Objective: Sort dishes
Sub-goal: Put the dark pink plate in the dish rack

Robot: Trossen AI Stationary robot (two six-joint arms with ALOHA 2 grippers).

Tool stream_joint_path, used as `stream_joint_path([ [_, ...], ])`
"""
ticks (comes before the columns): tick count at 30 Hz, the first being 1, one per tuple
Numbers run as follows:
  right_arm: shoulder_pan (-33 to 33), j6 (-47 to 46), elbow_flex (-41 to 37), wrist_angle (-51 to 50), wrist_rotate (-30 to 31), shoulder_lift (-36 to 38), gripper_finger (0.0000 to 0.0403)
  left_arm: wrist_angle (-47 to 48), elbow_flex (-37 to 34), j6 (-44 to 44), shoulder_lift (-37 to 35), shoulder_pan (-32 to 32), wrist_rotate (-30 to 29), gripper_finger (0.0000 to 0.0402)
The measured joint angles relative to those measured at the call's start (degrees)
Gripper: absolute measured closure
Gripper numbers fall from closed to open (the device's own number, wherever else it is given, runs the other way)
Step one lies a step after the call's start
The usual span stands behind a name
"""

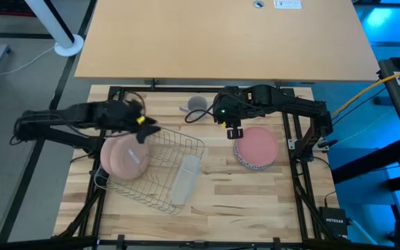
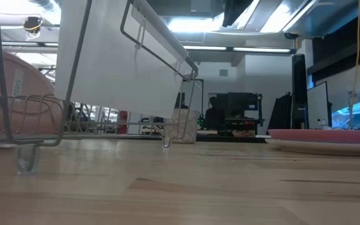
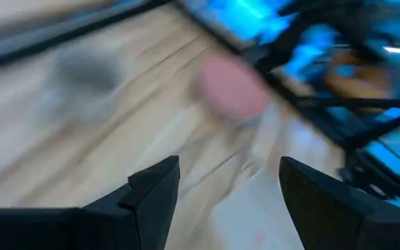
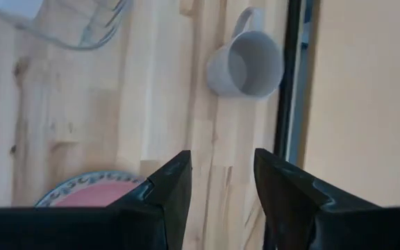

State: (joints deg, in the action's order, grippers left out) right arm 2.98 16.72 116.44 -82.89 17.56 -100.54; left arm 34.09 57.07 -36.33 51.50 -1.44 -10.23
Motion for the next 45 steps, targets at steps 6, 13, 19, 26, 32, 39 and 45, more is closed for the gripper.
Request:
stream_joint_path([
  [6,-0.02,-3.33,0.36,-5.68,-7.59,0.66,0.0242,-28.28,-2.27,18.91,12.51,3.11,2.19,0.0164],
  [13,-2.94,-7.82,4.07,-7.13,-13.06,3.12,0.0242,-49.36,-2.18,25.33,30.86,2.53,16.14,0.0164],
  [19,-7.12,-15.53,6.36,-7.10,-13.20,6.26,0.0242,-57.88,4.28,26.92,43.90,2.52,22.09,0.0164],
  [26,-14.28,-33.44,2.48,-7.12,-13.09,7.62,0.0242,-54.04,12.41,31.39,47.50,2.39,22.28,0.0164],
  [32,-23.42,-41.25,-8.57,-7.07,-9.57,7.55,0.0242,-45.29,15.91,35.14,45.84,2.09,22.32,0.0164],
  [39,-29.29,-52.51,-26.20,-7.17,-5.71,7.51,0.0242,-31.09,16.82,37.39,44.82,2.09,22.30,0.0164],
  [45,-29.20,-59.78,-39.58,-2.44,-6.10,7.51,0.0242,-27.46,16.82,37.89,44.77,2.09,22.28,0.0164],
])
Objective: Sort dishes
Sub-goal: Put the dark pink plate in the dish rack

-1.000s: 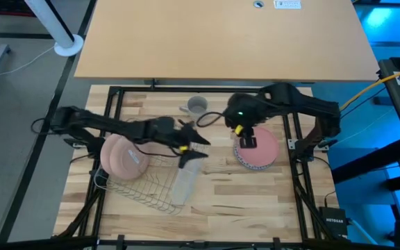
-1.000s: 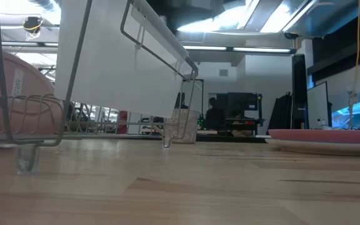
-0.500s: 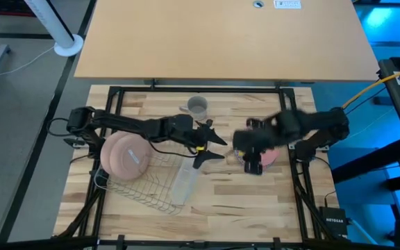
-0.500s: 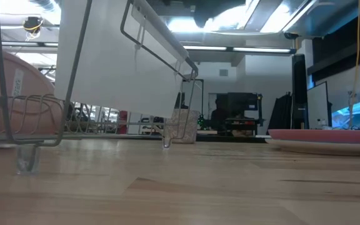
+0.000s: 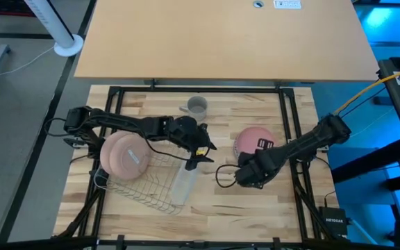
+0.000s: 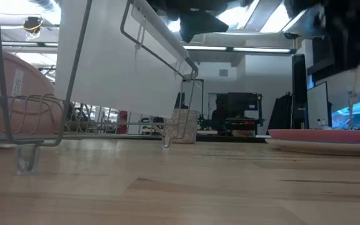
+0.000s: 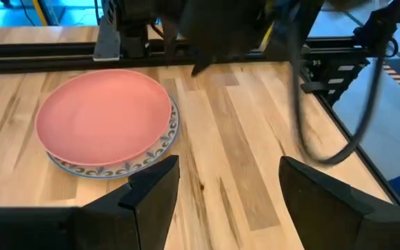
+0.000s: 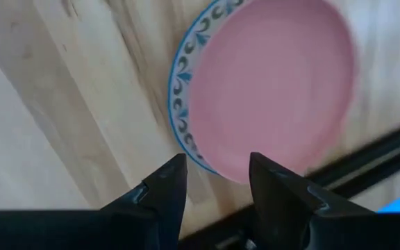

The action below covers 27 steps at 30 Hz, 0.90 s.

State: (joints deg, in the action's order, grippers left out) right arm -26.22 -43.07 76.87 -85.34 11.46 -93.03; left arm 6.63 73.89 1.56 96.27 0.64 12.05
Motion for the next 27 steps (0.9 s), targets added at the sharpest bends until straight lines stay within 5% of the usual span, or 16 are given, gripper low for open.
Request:
stream_joint_path([
  [10,-0.02,-0.13,-14.79,15.33,-4.10,-0.02,0.0242,0.21,-0.01,-0.02,-0.02,0.00,-0.02,0.0164],
  [27,2.02,0.02,-22.61,21.10,1.00,-0.04,0.0242,0.09,-0.01,-0.04,-0.02,0.00,-0.08,0.0164],
])
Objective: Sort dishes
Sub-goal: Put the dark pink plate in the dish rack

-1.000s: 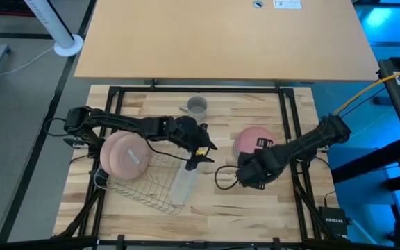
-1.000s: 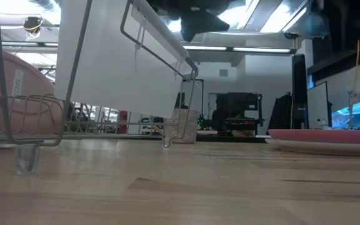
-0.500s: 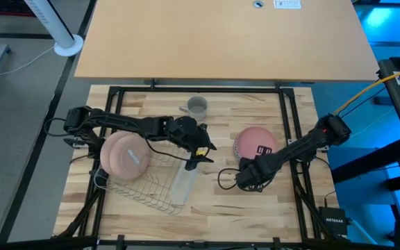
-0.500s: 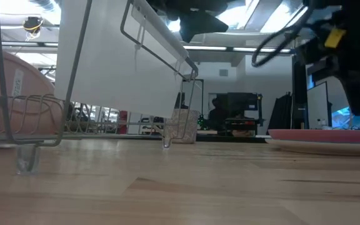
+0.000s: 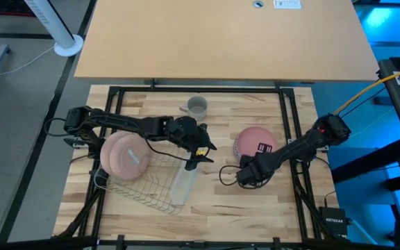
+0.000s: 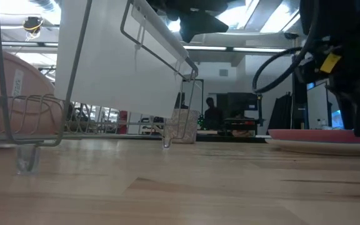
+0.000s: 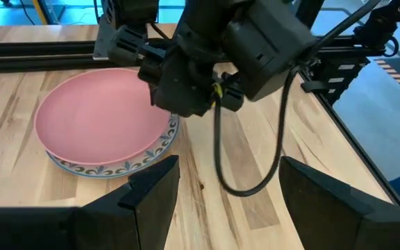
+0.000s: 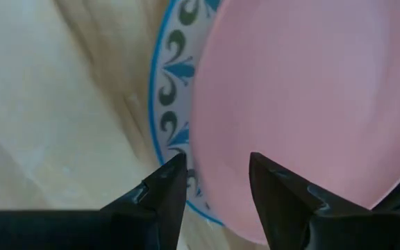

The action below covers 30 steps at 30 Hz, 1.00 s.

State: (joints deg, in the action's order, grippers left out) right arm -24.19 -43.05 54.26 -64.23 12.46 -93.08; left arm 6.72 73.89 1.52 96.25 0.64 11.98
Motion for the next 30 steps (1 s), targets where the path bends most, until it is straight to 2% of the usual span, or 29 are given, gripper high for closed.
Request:
stream_joint_path([
  [4,1.39,1.67,-1.33,1.93,-0.18,0.00,0.0245,0.04,0.00,0.00,0.00,0.00,-0.01,0.0164],
  [7,2.42,5.17,-2.66,6.06,-1.81,0.00,0.0263,0.01,0.00,0.00,0.00,0.00,-0.01,0.0164],
  [11,3.77,7.83,-3.56,8.90,-3.60,0.11,0.0303,0.05,0.00,0.00,0.00,0.02,-0.03,0.0164],
  [18,4.38,9.89,-3.56,9.06,-3.35,0.05,0.0390,0.11,0.00,0.00,0.00,0.02,-0.01,0.0164],
  [23,4.36,10.51,-3.41,8.50,-3.64,0.04,0.0381,0.13,-0.02,-0.01,0.00,0.02,-0.01,0.0164],
  [30,4.34,11.84,1.00,2.57,-4.49,-0.02,0.0392,0.11,-0.02,2.34,0.00,-0.02,-0.14,0.0164],
])
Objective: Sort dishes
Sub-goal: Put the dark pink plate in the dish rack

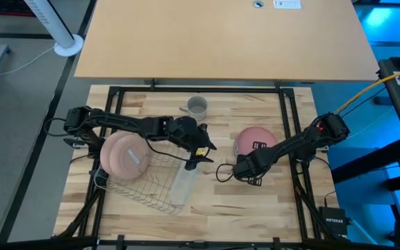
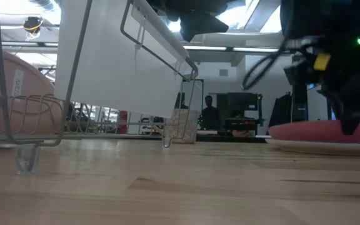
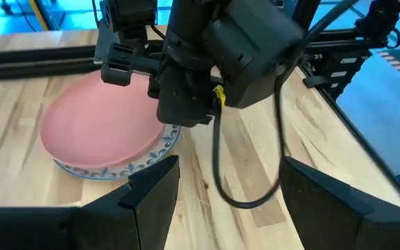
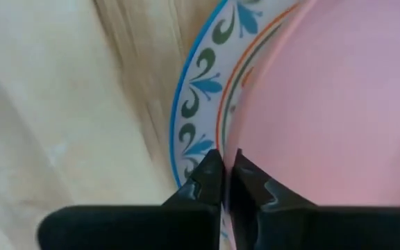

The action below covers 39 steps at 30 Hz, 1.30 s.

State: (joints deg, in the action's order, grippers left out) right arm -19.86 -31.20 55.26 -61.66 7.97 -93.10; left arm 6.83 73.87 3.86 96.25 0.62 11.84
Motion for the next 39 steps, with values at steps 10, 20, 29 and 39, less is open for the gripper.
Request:
stream_joint_path([
  [10,-0.04,4.52,14.36,-12.89,0.03,-0.02,0.0394,0.12,0.00,10.11,0.00,0.00,-0.04,0.0164],
  [20,-0.04,8.91,29.49,-24.73,-6.51,0.00,0.0394,4.09,-0.02,20.79,0.00,-0.74,-0.13,0.0164],
  [29,-0.09,13.35,38.69,-24.62,-16.65,0.00,0.0395,4.04,-0.04,20.73,0.00,-1.15,-0.13,0.0164],
  [39,-0.07,19.70,42.58,-14.71,-23.43,0.02,0.0395,2.49,-0.04,20.61,0.00,1.13,4.70,0.0164],
])
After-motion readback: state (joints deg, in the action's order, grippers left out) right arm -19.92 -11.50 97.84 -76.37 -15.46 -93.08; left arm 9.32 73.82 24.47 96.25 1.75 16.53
